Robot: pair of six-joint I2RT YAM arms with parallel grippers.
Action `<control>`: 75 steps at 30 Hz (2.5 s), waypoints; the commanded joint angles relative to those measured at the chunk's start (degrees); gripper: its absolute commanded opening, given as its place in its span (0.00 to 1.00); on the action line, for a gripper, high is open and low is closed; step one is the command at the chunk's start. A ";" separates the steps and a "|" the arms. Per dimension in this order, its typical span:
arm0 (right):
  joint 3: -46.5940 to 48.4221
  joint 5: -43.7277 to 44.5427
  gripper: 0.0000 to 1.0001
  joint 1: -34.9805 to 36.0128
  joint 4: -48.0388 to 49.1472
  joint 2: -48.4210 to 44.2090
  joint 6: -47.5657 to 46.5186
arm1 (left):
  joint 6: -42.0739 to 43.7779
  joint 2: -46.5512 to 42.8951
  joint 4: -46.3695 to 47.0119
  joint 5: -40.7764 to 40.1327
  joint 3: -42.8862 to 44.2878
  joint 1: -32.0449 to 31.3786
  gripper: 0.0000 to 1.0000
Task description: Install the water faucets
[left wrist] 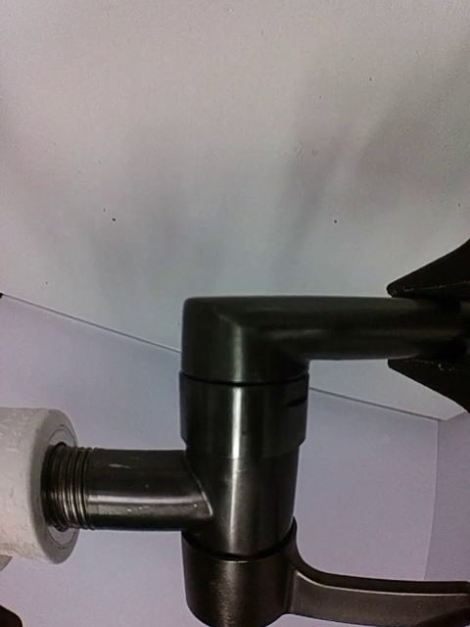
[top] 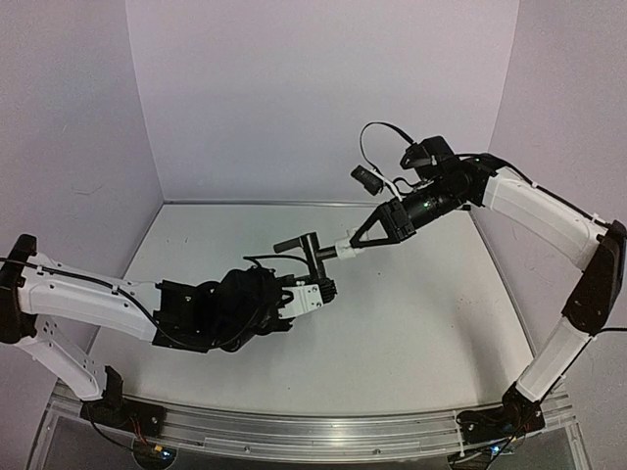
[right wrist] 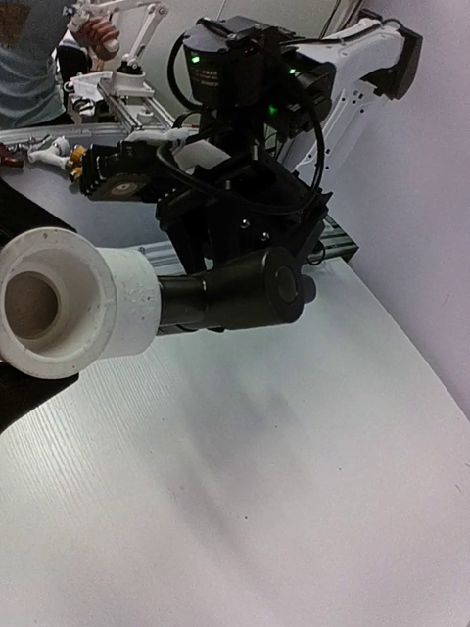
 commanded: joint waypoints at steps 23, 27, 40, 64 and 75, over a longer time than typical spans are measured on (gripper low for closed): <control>6.21 9.51 0.86 -2.31 2.14 -11.12 -36.95 | -21.01 -3.96 -19.74 26.99 12.14 2.78 0.00; 2.10 13.94 0.87 -0.50 -5.17 -15.95 -58.93 | -24.55 -6.21 -20.98 36.23 12.32 5.80 0.00; -11.90 22.99 0.90 8.15 -0.12 -23.53 -85.71 | -27.55 -7.58 -22.56 54.34 14.77 8.03 0.00; -11.67 21.02 0.32 10.91 3.04 -18.13 -67.67 | -24.95 -7.47 -17.04 52.16 13.71 8.05 0.00; -6.81 20.90 0.19 10.91 1.36 -12.38 -45.39 | -17.60 -7.66 -9.58 34.72 10.50 5.47 0.00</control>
